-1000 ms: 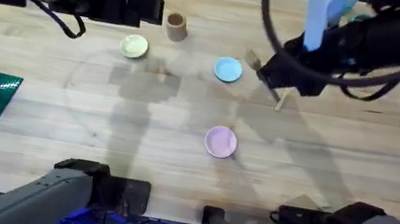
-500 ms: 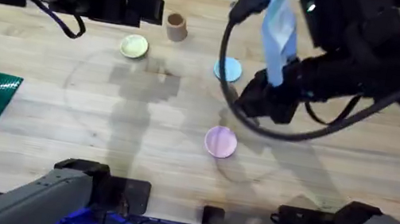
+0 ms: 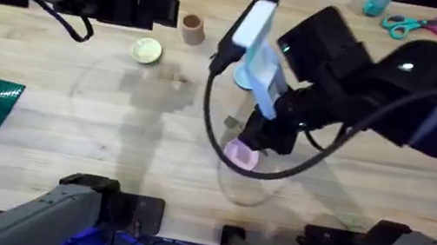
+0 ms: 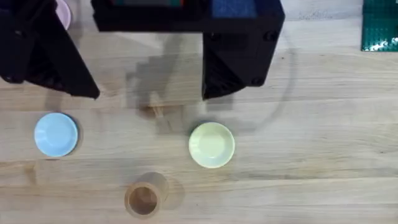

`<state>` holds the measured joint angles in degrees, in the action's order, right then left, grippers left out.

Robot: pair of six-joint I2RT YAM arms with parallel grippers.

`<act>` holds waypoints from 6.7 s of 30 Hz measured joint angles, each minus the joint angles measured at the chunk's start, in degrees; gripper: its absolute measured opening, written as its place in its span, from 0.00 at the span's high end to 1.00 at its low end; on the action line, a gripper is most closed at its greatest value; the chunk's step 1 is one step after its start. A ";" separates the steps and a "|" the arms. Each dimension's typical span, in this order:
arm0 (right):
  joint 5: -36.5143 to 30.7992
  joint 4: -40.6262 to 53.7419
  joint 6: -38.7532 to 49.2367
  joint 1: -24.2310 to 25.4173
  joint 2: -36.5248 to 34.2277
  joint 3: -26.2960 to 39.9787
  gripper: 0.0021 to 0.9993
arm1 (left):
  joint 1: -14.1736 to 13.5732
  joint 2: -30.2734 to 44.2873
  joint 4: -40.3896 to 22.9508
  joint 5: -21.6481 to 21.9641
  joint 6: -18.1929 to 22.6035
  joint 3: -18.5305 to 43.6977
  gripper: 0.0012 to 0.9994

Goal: Pick up a utensil and set it on the pink plate, then put the other utensil in the container.

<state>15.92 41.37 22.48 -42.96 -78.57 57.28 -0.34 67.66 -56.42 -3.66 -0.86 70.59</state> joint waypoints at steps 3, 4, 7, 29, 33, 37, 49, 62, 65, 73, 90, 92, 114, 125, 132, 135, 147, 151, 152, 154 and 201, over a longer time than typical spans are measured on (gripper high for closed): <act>0.00 -0.53 -0.13 -1.34 -2.30 -0.02 0.97 | 0.00 0.00 0.00 0.00 0.00 0.00 0.01; 0.00 -0.56 -0.13 -1.81 -3.18 -0.02 0.97 | 0.00 0.00 0.00 0.00 0.00 0.00 0.01; 0.00 -0.58 -0.16 -2.80 -5.32 -0.05 0.97 | 0.00 0.00 0.00 0.00 0.00 0.00 0.01; -0.02 -7.99 -0.17 -3.28 -7.42 -6.00 0.97 | 0.00 0.00 -1.29 0.00 0.00 0.00 0.01; -0.02 -8.36 -0.18 -3.28 -7.42 -6.76 0.97 | 0.00 0.00 -1.29 0.00 0.00 0.00 0.01; -0.02 -8.39 -0.18 -3.28 -7.42 -6.87 0.97 | 0.00 0.00 -1.29 0.00 0.00 0.00 0.01; -0.02 -8.42 -0.19 -3.28 -7.42 -6.87 0.88 | 0.00 0.00 -1.29 0.00 0.00 0.00 0.01; -0.02 -8.59 -0.20 -3.28 -7.42 -6.87 0.88 | 0.00 0.00 -1.29 0.00 0.00 0.00 0.01; -0.02 -8.38 -0.20 -3.28 -7.42 -6.87 0.88 | 0.00 0.00 -1.29 0.00 0.00 0.00 0.01; -3.55 -8.34 -0.18 -3.28 -4.66 -5.69 0.76 | 0.00 0.00 -1.29 0.00 0.00 0.00 0.01; -15.06 -8.40 -0.59 -3.28 -3.62 -5.31 0.29 | 0.00 0.00 -1.29 0.00 0.00 0.00 0.01; -15.80 -8.42 -1.04 -3.28 -3.62 -5.31 0.04 | 0.00 0.00 -1.29 0.00 0.00 0.00 0.00; -19.46 -8.20 -10.73 11.79 -2.18 -0.79 0.00 | 0.00 0.00 -1.29 0.00 0.00 0.00 0.01; -28.03 -3.16 -22.24 23.30 1.69 -0.77 0.00 | 0.00 0.00 -1.29 0.00 0.00 0.00 0.01; -35.94 0.63 -33.52 24.44 1.69 -0.77 0.00 | 0.00 0.00 -1.29 0.00 0.00 0.00 0.01; -36.61 1.32 -36.74 24.44 1.69 -0.77 0.00 | 0.00 0.00 -1.27 0.00 0.00 0.00 0.01; -33.42 -0.32 -40.48 24.44 1.18 -0.75 0.00 | 0.00 0.00 1.83 -0.04 4.13 0.00 0.01; -32.96 0.71 -40.53 24.44 1.08 -0.75 0.00 | 1.16 0.00 3.71 -2.68 9.22 0.00 0.01; -32.94 0.84 -40.53 24.44 1.08 -0.75 0.00 | 2.12 0.00 3.96 -4.02 10.36 0.00 0.01; -32.82 0.91 -40.53 24.44 1.08 -0.75 0.00 | 5.62 0.21 4.15 -7.71 12.69 0.08 0.01; -31.36 5.36 -78.45 22.89 -22.47 9.42 0.00 | 26.25 25.66 19.65 -39.58 45.31 0.50 0.01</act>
<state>-15.44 46.73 -55.96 -20.08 -101.04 66.70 25.91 93.32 -36.78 -43.24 44.45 71.09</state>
